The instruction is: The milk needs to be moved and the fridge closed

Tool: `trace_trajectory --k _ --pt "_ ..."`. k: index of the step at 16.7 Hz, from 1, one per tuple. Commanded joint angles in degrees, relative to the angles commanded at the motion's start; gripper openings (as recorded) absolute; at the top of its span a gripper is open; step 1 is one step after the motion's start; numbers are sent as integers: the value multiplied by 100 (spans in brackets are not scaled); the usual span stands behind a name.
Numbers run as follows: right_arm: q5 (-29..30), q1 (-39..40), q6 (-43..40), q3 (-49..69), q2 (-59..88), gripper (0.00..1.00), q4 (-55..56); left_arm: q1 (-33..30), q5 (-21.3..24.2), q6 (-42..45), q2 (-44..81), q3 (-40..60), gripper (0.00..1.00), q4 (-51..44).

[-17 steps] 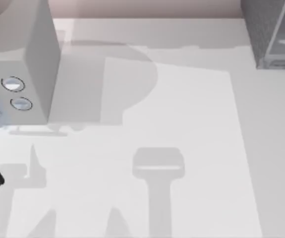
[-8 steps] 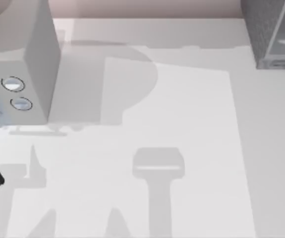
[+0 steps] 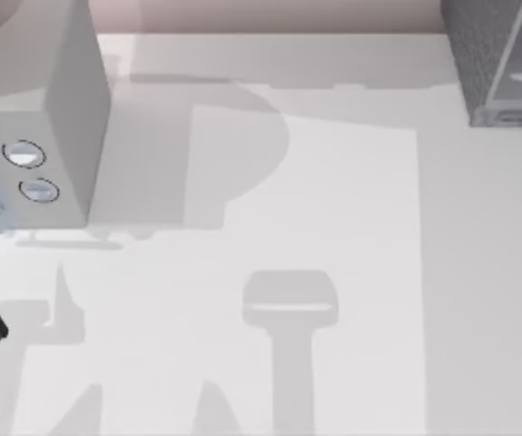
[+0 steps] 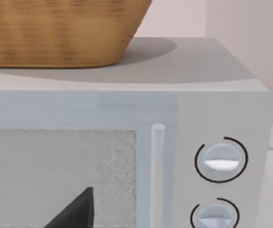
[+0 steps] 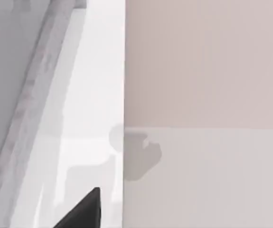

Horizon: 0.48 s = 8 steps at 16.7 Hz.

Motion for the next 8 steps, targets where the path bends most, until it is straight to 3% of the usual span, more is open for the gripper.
trace_trajectory --k 4,8 --pt "120 745 1064 -18 86 100 885 0 0 0 0 0 100 0" --pt "114 955 1278 -40 142 100 1073 0 0 0 0 0 100 0"
